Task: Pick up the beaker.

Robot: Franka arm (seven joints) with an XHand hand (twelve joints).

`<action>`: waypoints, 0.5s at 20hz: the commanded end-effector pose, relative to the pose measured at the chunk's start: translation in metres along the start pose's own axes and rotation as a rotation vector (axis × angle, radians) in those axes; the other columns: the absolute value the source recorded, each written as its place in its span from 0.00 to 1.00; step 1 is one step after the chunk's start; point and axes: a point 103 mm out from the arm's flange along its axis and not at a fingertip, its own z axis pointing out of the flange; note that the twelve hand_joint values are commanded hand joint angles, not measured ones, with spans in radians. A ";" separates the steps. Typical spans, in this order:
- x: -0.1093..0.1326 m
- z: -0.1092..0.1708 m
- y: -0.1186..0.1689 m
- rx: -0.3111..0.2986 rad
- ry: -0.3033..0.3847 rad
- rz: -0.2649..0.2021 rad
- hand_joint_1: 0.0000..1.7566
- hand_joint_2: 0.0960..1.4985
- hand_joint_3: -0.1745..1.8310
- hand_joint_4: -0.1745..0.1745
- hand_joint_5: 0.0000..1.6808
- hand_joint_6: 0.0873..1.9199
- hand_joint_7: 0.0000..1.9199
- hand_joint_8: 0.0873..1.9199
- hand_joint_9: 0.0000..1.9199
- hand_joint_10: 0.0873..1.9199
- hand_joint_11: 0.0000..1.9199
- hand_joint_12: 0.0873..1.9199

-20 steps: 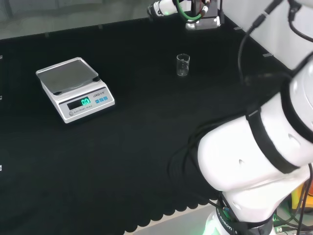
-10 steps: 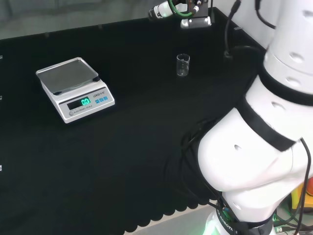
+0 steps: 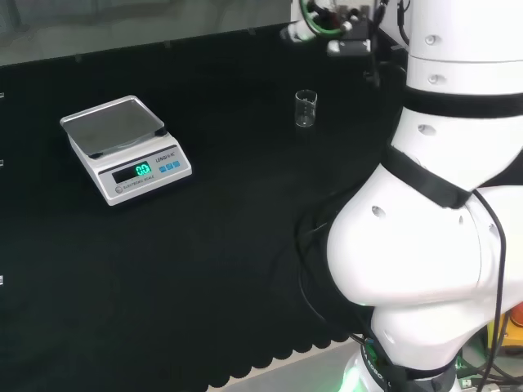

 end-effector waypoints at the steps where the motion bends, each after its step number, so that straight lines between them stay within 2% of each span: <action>1: -0.058 0.041 0.006 0.062 0.076 0.020 0.20 0.57 0.19 0.29 0.21 0.00 0.01 0.39 0.00 0.41 0.01 0.79; 10: -0.037 0.062 -0.001 0.109 0.058 -0.032 0.20 0.57 0.19 0.29 0.21 0.00 0.01 0.39 0.00 0.40 0.02 0.79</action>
